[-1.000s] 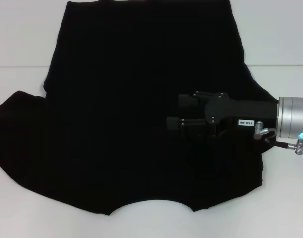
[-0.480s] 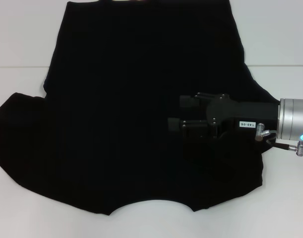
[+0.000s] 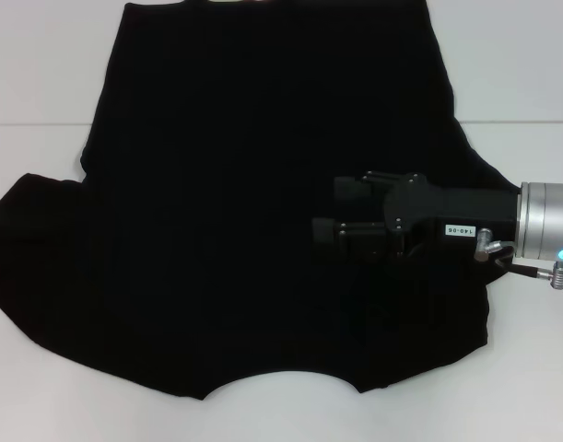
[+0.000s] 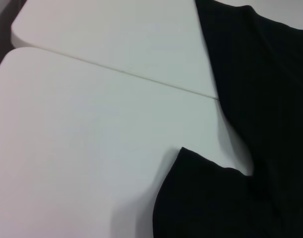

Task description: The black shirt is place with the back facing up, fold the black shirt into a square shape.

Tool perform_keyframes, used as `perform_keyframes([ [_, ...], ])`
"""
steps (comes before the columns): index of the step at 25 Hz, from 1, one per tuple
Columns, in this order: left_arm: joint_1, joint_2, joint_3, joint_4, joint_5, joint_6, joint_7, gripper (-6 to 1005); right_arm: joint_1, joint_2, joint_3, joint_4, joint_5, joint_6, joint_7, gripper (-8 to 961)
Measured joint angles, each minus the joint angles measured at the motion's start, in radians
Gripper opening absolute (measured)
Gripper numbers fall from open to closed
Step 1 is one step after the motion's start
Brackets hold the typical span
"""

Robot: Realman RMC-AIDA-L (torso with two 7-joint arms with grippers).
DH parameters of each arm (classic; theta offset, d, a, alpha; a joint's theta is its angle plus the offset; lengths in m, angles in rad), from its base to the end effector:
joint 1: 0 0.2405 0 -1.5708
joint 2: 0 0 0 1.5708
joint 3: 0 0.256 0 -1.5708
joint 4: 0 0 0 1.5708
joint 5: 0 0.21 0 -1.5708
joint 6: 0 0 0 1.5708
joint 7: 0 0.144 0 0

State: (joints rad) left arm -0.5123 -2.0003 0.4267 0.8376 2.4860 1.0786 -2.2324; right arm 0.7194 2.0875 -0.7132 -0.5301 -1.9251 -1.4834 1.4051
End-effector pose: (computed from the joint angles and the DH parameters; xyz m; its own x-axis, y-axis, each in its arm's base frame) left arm -0.3812 0.3613 0.1114 0.2870 0.7240 0.6273 0.9005 0.0194 -0.4344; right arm 0.1993 0.3704 -0.0240 0.7673 -0.3036 -0.5648 -0.4124 -0.9082 -0.0721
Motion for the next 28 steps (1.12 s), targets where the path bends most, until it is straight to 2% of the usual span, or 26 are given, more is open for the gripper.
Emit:
perform_keyframes([
  [12, -0.004, 0.0, -0.002, -0.001, -0.002, -0.023, -0.001, 6, 0.0, -0.002, 0.0, -0.005, 0.0, -0.002, 0.0, 884],
  [18, -0.026, -0.005, 0.008, -0.007, -0.033, -0.009, 0.016, 7, 0.0, -0.002, 0.0, -0.007, 0.0, -0.002, -0.002, 883],
  [25, -0.111, -0.029, 0.063, -0.018, -0.085, 0.052, 0.124, 8, 0.0, -0.002, 0.0, -0.009, 0.0, 0.0, -0.003, 884],
  [28, -0.138, -0.049, 0.114, -0.017, -0.086, 0.063, 0.146, 9, -0.001, -0.002, 0.0, -0.009, 0.0, 0.0, -0.003, 883],
])
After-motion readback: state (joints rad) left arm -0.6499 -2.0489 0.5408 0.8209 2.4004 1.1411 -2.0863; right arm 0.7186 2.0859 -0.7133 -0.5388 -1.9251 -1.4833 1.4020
